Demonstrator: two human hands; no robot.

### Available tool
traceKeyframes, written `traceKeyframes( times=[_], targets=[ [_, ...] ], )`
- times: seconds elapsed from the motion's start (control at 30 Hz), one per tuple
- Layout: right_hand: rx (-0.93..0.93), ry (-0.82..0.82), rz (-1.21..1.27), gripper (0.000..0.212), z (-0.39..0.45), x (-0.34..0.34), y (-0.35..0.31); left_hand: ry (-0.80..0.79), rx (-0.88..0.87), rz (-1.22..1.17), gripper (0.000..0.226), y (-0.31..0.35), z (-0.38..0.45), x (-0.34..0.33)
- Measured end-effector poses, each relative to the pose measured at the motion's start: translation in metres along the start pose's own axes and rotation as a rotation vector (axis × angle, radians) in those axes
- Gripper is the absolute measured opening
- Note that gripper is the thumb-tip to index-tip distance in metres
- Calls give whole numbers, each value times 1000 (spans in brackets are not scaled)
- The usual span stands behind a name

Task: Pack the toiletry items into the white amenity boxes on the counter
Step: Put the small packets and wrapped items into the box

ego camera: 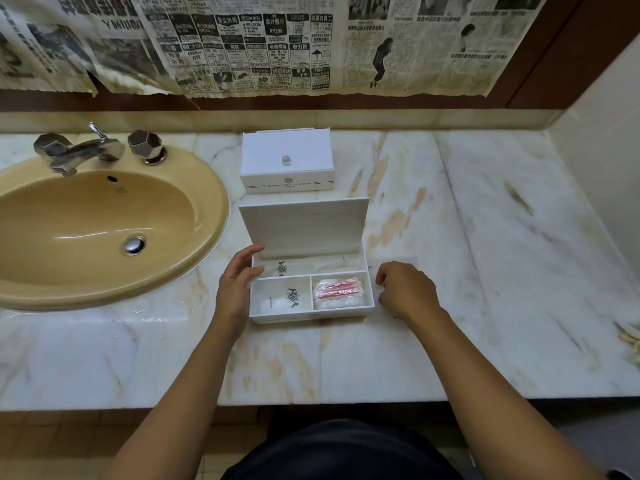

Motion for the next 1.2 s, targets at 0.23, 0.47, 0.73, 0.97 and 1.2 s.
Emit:
traceKeyframes(
  times=[0.23,0.47,0.73,0.97,1.2],
  targets=[
    [3,85,20,13,1,25,-4,12,-11,-8,42,4,-2,0],
    [72,247,304,12,-10,100,-21,7,-11,-24,42,6,-2,-2],
    [363,102,428,13,-49,79,-128,8,-3,-39,41,9,-3,-4],
    [533,-8,205,8,-71,37,-183,-4,35,22,41,5,-4,2],
    [523,-100,101,14,-75,17,-196,5,36,-26,38,12,-9,-4]
  ],
)
Point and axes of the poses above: each hand's wrist, its own z-axis towards the middle knuckle, its own x-axis out of the back of the hand, y = z × x, the point moved 10 cm from there along z, towards the middle knuckle, and after that the axes turned 4 degrees about -x, right-handed, at the moved point
